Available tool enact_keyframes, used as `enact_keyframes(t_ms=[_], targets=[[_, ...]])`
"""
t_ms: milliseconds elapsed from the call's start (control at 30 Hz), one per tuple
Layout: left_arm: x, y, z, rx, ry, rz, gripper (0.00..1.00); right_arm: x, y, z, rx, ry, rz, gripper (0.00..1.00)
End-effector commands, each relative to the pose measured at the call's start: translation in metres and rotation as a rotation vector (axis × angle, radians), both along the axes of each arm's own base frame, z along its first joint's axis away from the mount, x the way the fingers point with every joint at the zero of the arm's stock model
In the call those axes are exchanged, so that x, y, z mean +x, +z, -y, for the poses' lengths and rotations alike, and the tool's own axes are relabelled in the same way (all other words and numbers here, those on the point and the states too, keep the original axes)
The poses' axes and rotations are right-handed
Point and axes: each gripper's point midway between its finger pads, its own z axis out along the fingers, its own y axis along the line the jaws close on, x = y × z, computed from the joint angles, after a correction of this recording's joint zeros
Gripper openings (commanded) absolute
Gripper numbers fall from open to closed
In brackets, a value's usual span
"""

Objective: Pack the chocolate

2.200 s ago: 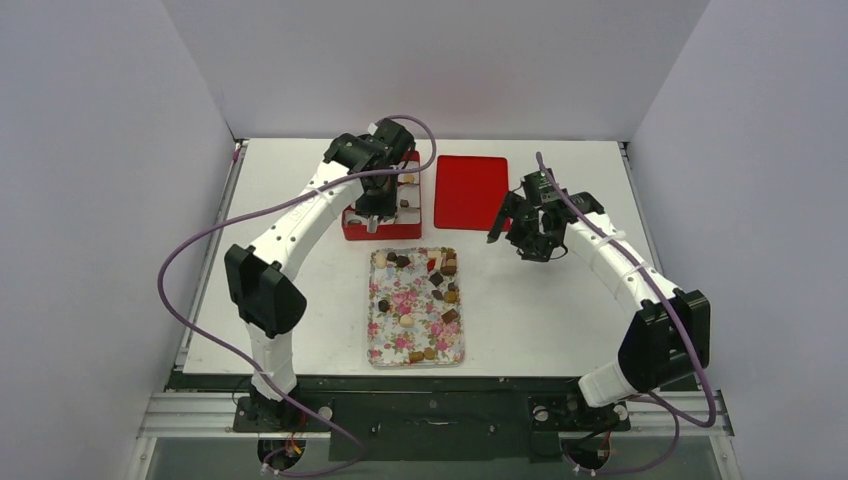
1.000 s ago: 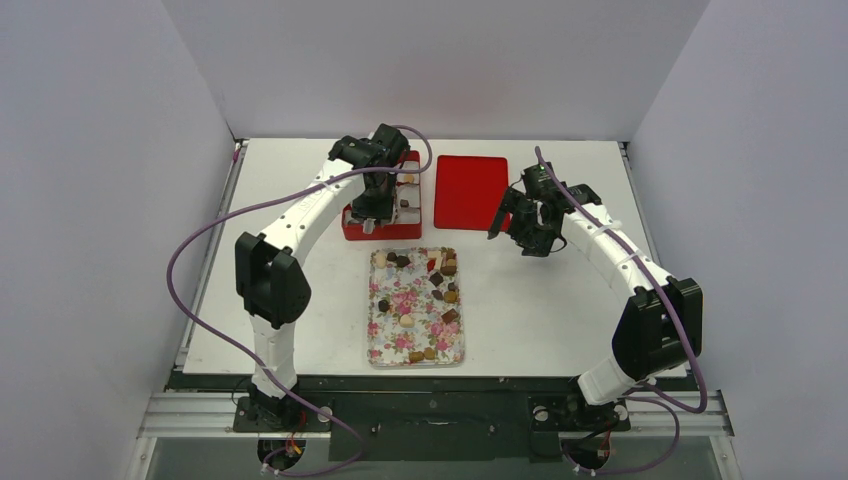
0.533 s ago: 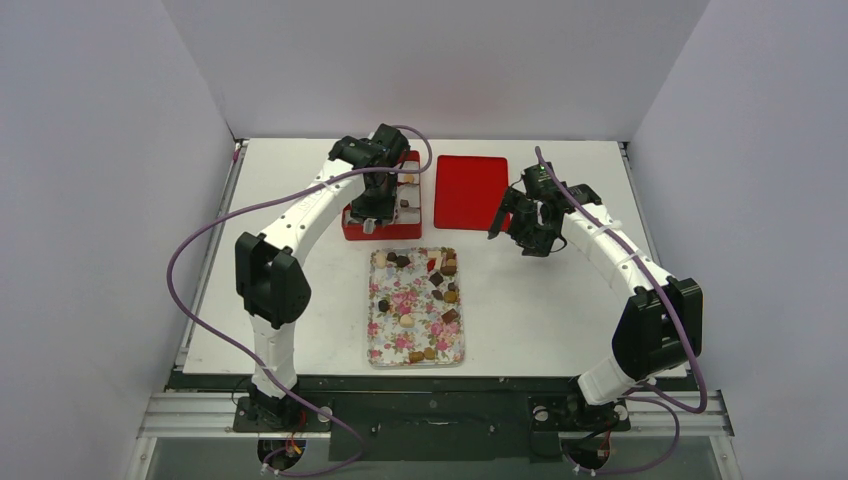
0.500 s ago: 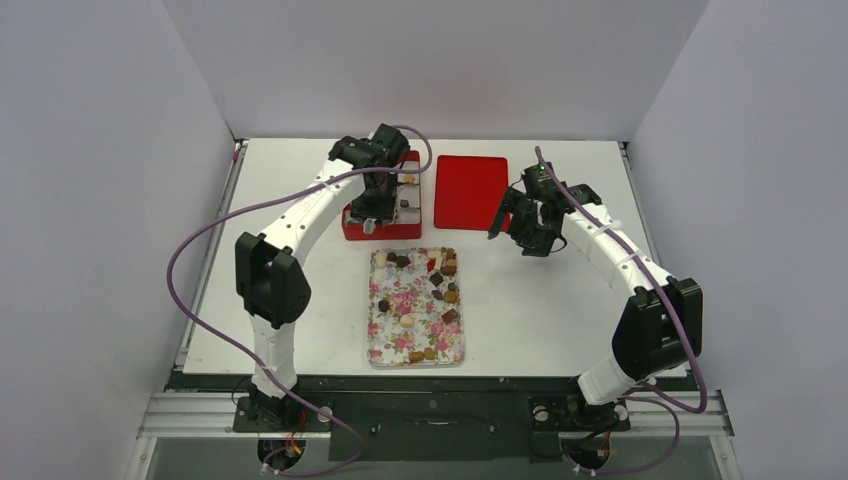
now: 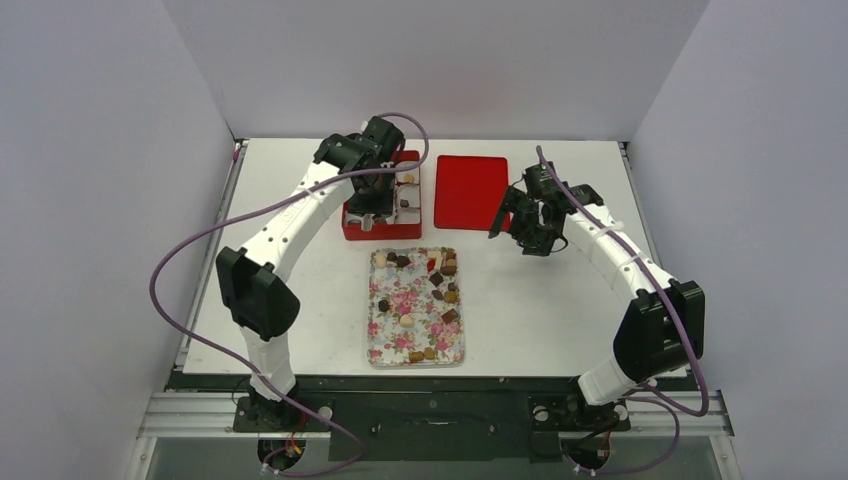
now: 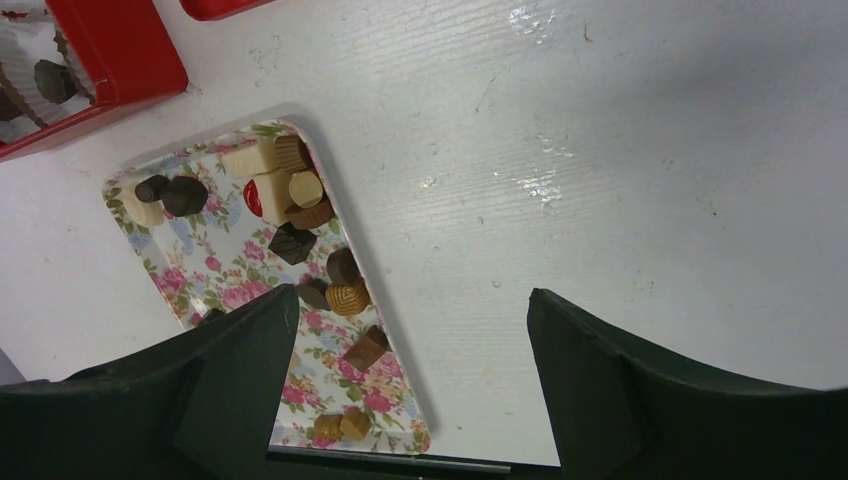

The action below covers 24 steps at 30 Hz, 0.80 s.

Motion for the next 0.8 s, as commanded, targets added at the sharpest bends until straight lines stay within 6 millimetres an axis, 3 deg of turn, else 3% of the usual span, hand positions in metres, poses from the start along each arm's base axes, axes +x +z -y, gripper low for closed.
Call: enact_keyframes(t_ms=[0, 167, 500, 767], targets=[[-0.011, 0.043, 0.01, -0.079, -0.007, 0.113, 0.38, 0.003, 0.022, 0.007, -0.003, -0.014, 0.071, 0.8], [-0.041, 0.046, 0.02, -0.085, -0.04, 0.11, 0.38, 0.0, 0.024, 0.009, -0.007, -0.017, 0.082, 0.8], [-0.122, 0.017, 0.037, -0.103, -0.138, 0.028, 0.38, -0.02, 0.023, 0.005, -0.009, -0.009, 0.102, 0.8], [-0.168, 0.01, 0.045, -0.14, -0.2, -0.001, 0.38, -0.039, 0.018, -0.003, -0.013, 0.008, 0.116, 0.8]])
